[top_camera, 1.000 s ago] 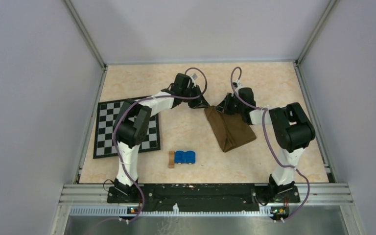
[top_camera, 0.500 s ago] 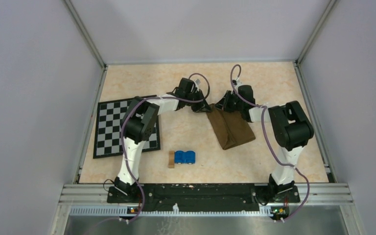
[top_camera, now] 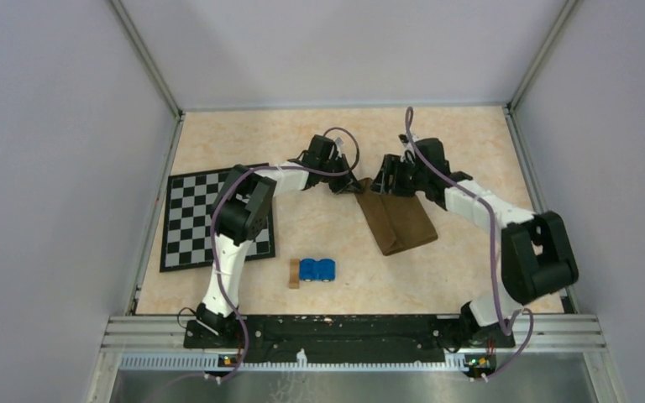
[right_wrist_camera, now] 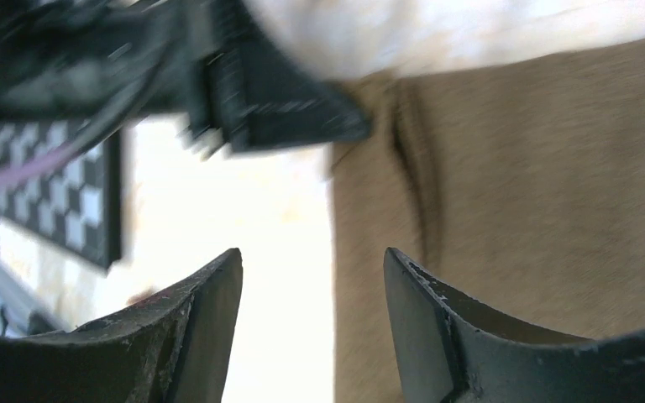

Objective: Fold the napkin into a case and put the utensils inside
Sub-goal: Fold the lower triangle-folded napkin at the center of the board.

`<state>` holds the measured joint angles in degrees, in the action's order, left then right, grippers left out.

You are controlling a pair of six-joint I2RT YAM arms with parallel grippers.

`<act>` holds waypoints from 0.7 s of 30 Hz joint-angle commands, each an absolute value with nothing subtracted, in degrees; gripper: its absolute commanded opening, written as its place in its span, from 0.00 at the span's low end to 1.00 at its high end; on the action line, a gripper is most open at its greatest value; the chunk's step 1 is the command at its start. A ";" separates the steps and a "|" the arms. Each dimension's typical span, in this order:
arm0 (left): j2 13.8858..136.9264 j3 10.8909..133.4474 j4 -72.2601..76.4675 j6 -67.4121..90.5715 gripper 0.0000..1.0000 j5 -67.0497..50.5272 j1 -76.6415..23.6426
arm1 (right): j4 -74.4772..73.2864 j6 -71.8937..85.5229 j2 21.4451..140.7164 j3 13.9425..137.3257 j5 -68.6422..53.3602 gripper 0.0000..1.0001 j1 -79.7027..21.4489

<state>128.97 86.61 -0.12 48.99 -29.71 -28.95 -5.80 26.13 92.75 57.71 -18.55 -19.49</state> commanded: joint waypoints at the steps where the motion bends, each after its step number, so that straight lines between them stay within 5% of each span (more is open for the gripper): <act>1: 129.78 84.97 -0.43 49.13 0.04 -26.92 -29.17 | -10.96 22.71 83.93 53.14 -24.33 0.61 -24.79; 10: 129.43 85.24 -1.78 48.01 0.04 -26.46 -29.16 | -5.11 24.55 88.61 48.54 -28.22 0.54 -24.96; 15: 129.68 85.57 -1.44 47.60 0.04 -27.55 -29.18 | -11.12 24.49 82.27 45.50 -20.46 0.68 -23.09; 21: 129.82 86.07 -2.08 46.95 0.04 -28.10 -29.09 | -14.69 24.74 77.48 40.78 -26.35 0.76 -14.74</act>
<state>128.97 86.35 0.14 49.39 -29.76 -28.95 -12.14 24.99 81.69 43.77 -24.01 -19.35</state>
